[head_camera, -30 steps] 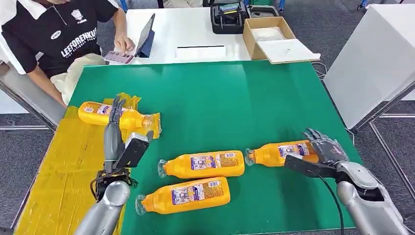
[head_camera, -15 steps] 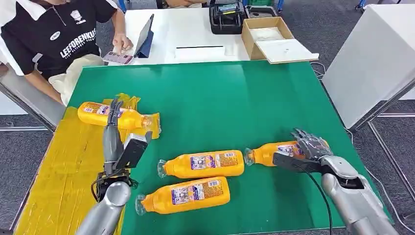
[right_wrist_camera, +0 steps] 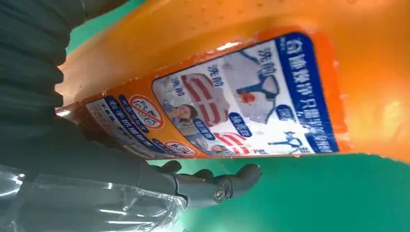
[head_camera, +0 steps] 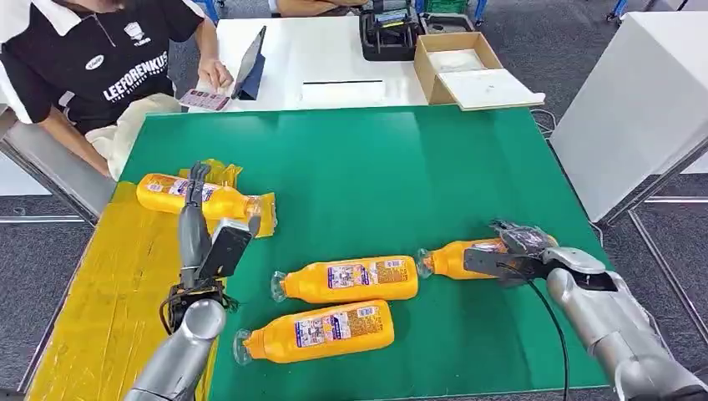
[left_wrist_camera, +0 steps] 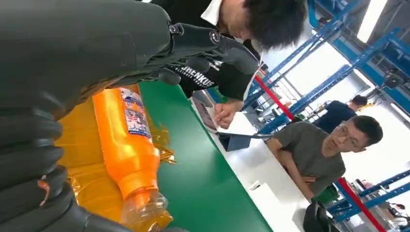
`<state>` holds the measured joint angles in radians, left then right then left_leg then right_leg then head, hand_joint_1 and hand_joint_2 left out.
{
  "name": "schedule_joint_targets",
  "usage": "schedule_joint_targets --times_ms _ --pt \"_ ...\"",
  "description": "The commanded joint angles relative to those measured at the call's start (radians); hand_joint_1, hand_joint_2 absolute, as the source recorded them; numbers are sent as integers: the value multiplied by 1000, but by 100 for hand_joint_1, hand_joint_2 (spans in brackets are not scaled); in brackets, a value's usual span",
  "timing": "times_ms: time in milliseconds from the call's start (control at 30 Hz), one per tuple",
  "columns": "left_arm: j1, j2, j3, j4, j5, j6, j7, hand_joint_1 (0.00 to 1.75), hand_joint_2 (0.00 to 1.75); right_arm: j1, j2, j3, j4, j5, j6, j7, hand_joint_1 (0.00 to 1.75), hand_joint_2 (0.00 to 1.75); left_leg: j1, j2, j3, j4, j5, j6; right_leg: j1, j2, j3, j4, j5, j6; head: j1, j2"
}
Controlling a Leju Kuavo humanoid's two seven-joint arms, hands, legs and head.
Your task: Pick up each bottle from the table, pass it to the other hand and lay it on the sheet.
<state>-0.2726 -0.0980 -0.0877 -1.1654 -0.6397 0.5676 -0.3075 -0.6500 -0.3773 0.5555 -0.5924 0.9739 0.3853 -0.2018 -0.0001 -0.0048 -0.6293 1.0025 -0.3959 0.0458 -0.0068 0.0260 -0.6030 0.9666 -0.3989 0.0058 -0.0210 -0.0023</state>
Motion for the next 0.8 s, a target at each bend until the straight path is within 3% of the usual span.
schedule_joint_targets --times_ms 33,567,767,800 --pt "-47 14 -13 105 24 12 -11 0 175 -23 -2 104 110 -39 66 -8 171 175 1 -2 2 0 0 -2 1 -4 3 -1 0 0 0 0" --pt "-46 22 3 116 38 23 -15 0 175 -69 10 149 126 -70 79 -20 175 175 0 -2 2 0 0 -3 0 -5 4 -1 -1 -1 0 0" --pt "-26 31 27 90 34 22 -14 0 175 -105 44 147 115 -122 -49 -59 175 175 0 1 1 1 0 -2 0 -1 2 0 0 0 0 0" --pt "-8 33 41 69 33 29 -13 0 175 -113 66 125 96 -137 -131 -45 175 175 0 3 2 1 -1 -3 0 0 2 0 0 -1 0 0"
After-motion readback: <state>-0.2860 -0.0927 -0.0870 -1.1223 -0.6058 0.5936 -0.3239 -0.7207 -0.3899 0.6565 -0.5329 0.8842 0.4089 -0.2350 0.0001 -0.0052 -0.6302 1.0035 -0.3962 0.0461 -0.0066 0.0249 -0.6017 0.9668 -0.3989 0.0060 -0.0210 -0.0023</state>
